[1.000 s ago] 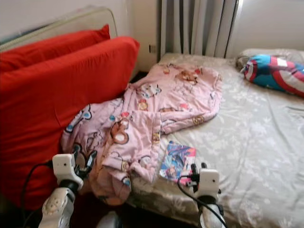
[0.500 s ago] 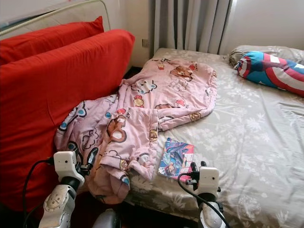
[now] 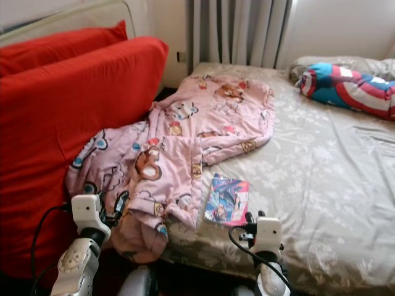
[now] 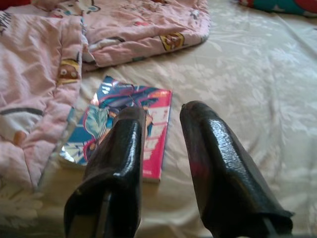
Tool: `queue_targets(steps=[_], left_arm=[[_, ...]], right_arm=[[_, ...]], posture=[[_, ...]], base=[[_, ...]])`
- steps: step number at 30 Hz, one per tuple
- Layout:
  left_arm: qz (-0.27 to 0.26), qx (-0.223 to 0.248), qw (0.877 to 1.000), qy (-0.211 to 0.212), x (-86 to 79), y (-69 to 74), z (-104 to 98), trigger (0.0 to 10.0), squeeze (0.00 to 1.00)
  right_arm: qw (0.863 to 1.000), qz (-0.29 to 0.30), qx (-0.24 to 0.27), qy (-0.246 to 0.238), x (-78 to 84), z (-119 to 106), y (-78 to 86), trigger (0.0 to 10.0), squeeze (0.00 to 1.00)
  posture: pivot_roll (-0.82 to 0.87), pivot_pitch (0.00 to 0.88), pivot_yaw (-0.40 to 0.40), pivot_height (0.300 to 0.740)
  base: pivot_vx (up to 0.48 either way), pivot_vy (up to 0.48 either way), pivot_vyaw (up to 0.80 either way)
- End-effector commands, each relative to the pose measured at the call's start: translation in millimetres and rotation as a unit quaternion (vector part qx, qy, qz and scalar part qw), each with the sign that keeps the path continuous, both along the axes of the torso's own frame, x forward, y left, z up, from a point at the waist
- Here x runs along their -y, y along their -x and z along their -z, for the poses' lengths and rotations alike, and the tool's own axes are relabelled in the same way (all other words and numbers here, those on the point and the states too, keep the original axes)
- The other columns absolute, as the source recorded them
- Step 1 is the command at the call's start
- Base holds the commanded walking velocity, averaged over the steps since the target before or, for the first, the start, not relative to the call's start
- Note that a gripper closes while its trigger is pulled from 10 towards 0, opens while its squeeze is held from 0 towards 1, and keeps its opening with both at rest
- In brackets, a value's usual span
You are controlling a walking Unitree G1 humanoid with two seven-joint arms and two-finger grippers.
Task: Clean up the room
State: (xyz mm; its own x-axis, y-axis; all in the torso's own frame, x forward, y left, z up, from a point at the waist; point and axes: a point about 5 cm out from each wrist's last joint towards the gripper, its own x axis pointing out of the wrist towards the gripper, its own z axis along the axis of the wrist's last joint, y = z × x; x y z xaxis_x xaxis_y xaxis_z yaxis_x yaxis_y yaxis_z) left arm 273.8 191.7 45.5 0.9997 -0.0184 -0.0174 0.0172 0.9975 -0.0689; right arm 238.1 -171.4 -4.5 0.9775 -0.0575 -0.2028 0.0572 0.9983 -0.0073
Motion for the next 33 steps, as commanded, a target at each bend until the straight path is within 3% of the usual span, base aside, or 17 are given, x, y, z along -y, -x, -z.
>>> queue_targets(steps=[1, 27, 33], left_arm=[[-0.003, 0.005, 1.000, 0.003, -2.0, -1.6, -3.5, 10.0, 0.00], [0.009, 0.001, 1.000, 0.008, 2.1, -0.5, -3.1, 10.0, 0.00], [0.010, 0.001, 1.000, 0.009, 1.7, -0.4, -3.6, 10.0, 0.00]], right_arm=[[1.000, -0.001, 0.001, -0.003, -1.1, -0.2, -0.9, 10.0, 0.00], [0.999, -0.040, 0.006, -0.007, -11.4, 1.2, 0.8, 10.0, 0.00], [0.999, -0.053, 0.012, -0.003, -13.8, 0.6, 1.9, 10.0, 0.00]], posture=[[0.02, 0.032, 0.014, 0.608], [0.03, 0.038, 0.016, 0.608], [0.03, 0.041, 0.017, 0.608]], base=[[0.000, 0.000, 0.00], [0.000, 0.000, 0.00], [0.000, 0.000, 0.74]])
